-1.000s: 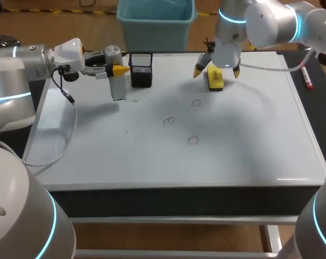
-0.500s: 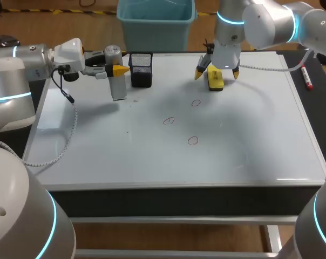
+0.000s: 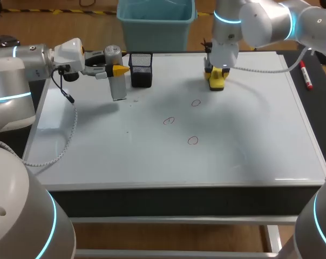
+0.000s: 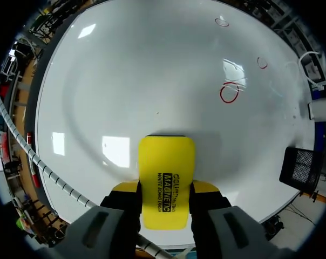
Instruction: Pick up the inspection probe, press it on each red-marked spot on the whiteboard one by one, put down the probe, pick up the eraser, and wipe off all the red marks.
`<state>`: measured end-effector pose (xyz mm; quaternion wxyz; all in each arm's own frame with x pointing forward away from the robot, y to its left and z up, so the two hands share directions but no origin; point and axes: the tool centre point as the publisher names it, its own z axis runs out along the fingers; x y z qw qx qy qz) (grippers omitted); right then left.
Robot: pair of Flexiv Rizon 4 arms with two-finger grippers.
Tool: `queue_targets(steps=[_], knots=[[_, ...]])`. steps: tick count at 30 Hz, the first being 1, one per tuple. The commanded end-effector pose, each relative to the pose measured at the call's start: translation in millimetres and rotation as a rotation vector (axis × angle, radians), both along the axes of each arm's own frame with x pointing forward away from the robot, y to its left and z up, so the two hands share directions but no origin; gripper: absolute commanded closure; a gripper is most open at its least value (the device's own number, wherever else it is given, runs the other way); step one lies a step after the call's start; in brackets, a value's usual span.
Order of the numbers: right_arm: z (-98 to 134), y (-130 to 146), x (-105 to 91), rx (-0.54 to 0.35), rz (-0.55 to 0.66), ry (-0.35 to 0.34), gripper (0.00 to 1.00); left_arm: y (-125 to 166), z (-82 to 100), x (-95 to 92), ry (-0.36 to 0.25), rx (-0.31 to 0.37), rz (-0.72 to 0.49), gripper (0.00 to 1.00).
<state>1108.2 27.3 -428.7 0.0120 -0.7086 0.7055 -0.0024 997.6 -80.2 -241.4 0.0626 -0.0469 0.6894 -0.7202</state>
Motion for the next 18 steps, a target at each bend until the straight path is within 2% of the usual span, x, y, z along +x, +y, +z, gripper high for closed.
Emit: queue_targets(steps=[1,8,18], knots=[[9,-2,-0.5,-0.004,-0.023,-0.019,1.00,0,0.4,0.2,-0.002,-0.002,0.000,1.00],[39,-9,-3.2,0.010,-0.081,-0.049,1.00,0,0.4,0.2,-0.002,-0.002,0.000,1.00],[90,-30,-11.0,0.002,-0.086,-0.040,1.00,0,0.4,0.2,-0.002,-0.002,0.000,1.00]])
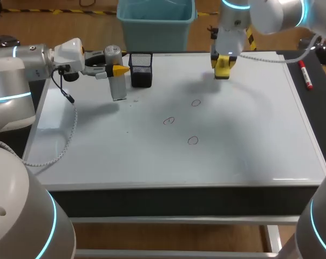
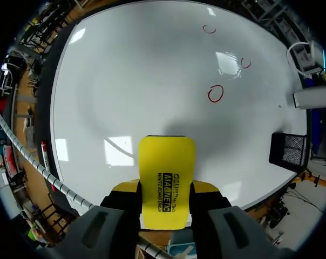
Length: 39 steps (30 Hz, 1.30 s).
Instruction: Pick up the inspection probe, press it on each red-marked spot on the whiteboard one by one, put down the probe, pick up the eraser, and wipe off all the red marks.
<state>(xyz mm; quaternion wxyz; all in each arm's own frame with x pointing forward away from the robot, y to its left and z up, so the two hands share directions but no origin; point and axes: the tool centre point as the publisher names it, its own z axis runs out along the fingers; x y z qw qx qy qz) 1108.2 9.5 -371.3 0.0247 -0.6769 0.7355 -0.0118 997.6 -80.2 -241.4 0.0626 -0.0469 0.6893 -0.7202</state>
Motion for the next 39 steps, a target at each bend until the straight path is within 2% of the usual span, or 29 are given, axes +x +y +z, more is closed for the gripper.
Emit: queue_targets(steps=[1,14,28,39], knots=[[36,-17,-11.7,-0.005,0.002,-0.010,1.00,0,0.4,0.1,-0.002,-0.002,0.000,1.00],[58,-79,-24.5,-0.030,-0.090,-0.023,1.00,0,0.4,0.1,-0.002,-0.002,0.000,1.00],[59,-144,-48.7,-0.013,-0.256,-0.022,1.00,0,0.4,0.1,-0.002,-0.002,0.000,1.00],[54,-171,-66.1,-0.017,-0.337,-0.006,1.00,0,0.4,0.1,-0.002,-0.002,0.000,1.00]])
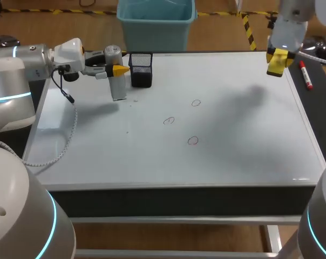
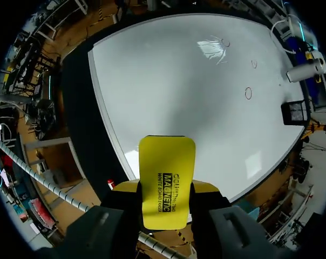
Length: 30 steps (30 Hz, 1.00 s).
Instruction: Pick up the inspection probe, press it on each red-marked spot on the whiteboard one by one, put down the probe, pick up the eraser, and wipe off all the red marks.
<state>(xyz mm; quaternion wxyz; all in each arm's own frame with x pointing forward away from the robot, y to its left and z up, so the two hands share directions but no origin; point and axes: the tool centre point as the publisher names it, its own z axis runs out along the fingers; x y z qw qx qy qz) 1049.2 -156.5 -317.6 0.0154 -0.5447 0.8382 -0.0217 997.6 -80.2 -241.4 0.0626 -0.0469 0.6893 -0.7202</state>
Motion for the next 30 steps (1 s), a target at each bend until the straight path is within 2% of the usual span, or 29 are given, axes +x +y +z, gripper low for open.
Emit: queue_targets(steps=[1,8,27,30], knots=[[0,-6,-8.0,-0.005,-0.006,-0.006,1.00,0,0.5,0.1,-0.002,-0.002,0.000,1.00],[-2,-11,-12.5,0.007,-0.048,-0.004,1.00,0,0.5,0.1,-0.002,-0.002,0.000,1.00],[-1,-10,-13.9,0.009,-0.050,-0.002,1.00,0,0.5,0.1,-0.002,-0.002,0.000,1.00],[-1,-10,-13.9,0.009,-0.050,-0.002,1.00,-16,8.7,7.8,-0.005,0.008,-0.033,1.00]])
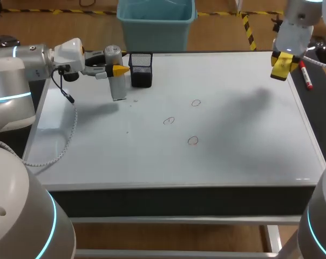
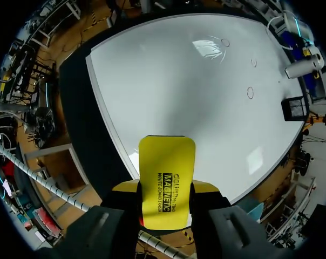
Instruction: Pick up the inspection probe, press it on each red-marked spot on the whiteboard one by one, put down the probe, pick up the eraser, and wipe off all the red marks.
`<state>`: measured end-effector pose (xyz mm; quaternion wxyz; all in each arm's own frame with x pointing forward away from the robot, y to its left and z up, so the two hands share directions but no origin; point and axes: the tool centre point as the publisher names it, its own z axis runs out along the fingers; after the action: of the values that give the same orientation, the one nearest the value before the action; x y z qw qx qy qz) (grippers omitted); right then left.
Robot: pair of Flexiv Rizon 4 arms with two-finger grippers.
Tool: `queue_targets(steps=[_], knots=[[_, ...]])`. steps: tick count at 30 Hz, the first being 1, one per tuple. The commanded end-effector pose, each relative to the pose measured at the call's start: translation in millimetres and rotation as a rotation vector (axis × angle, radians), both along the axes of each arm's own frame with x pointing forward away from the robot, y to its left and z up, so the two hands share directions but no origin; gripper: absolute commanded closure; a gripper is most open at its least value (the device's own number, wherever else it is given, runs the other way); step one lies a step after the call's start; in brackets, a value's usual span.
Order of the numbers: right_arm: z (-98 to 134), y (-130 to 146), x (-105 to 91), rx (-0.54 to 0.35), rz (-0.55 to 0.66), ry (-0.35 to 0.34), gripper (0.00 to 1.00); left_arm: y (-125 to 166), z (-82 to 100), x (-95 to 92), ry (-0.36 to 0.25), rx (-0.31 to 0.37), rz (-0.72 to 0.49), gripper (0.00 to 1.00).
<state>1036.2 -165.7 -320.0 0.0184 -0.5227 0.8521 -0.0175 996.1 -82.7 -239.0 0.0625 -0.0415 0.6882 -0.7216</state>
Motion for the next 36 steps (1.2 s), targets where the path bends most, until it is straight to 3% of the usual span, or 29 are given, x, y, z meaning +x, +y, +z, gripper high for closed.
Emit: queue_targets(steps=[1,8,17,28,36], knots=[[1,-1,-0.8,-0.003,0.002,-0.001,1.00,-17,7.9,12.6,-0.006,0.011,-0.038,1.00],[1,-1,-0.8,-0.003,0.002,-0.001,1.00,-52,22.3,16.7,-0.030,0.012,-0.103,1.00],[1,-1,-0.8,-0.003,0.002,-0.001,1.00,-100,26.0,11.0,-0.024,0.005,-0.165,1.00],[1,-1,-0.8,-0.003,0.002,-0.001,1.00,-141,11.9,-9.5,-0.015,-0.016,-0.181,1.00],[1,-1,-0.8,-0.003,0.002,-0.001,1.00,-160,-0.5,-29.6,0.015,0.008,-0.170,1.00]])
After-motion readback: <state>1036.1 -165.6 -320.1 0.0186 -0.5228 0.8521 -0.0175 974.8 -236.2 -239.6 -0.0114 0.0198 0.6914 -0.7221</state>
